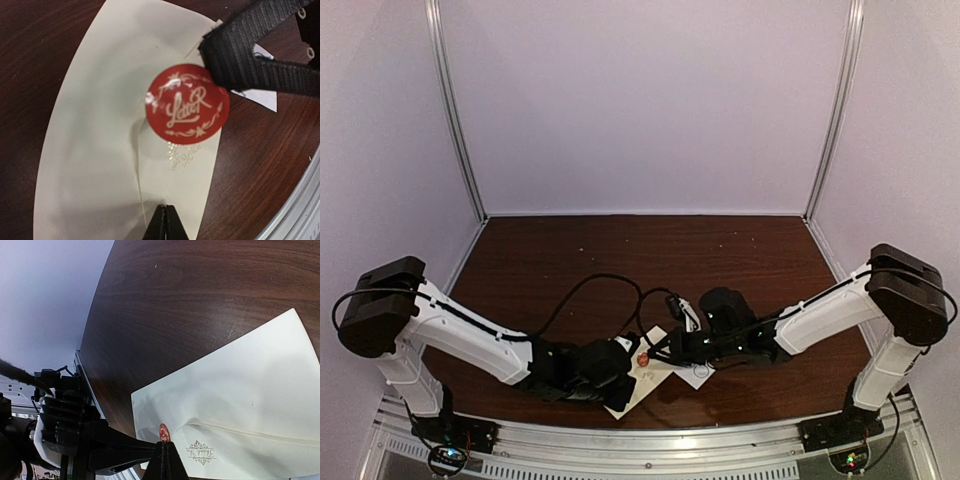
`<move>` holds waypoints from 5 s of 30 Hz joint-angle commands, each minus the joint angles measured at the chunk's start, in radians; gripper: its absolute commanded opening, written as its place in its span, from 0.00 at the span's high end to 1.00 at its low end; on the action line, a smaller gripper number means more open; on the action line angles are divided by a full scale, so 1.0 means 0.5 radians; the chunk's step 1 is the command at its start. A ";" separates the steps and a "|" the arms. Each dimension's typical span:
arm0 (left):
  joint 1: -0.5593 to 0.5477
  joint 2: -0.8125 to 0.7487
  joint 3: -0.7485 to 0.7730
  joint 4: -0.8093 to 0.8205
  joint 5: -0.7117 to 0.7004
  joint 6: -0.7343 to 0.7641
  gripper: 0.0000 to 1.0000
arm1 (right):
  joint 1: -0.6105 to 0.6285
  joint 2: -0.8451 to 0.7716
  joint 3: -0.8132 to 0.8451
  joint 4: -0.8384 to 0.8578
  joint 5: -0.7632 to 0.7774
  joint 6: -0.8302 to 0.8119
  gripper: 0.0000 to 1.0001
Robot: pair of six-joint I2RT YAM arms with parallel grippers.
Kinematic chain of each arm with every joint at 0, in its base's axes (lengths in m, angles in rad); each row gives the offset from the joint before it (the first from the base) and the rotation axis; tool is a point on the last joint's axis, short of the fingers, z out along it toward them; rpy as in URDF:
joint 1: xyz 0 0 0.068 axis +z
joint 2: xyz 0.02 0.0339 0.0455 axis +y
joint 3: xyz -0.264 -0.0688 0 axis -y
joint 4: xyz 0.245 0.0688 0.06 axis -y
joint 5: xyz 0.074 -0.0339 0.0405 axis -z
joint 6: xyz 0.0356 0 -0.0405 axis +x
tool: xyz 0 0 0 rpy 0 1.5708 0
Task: Place the letter into the envelope and seal it
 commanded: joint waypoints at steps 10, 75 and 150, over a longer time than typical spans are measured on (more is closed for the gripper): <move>0.012 0.019 -0.040 -0.076 0.037 -0.025 0.99 | 0.013 0.228 0.123 0.214 -0.061 0.008 1.00; 0.012 0.065 0.024 -0.091 0.040 -0.014 1.00 | -0.026 0.452 0.060 0.296 0.023 0.033 1.00; 0.288 0.252 0.193 0.245 0.019 -0.047 1.00 | -0.039 0.544 0.075 0.244 0.064 0.051 1.00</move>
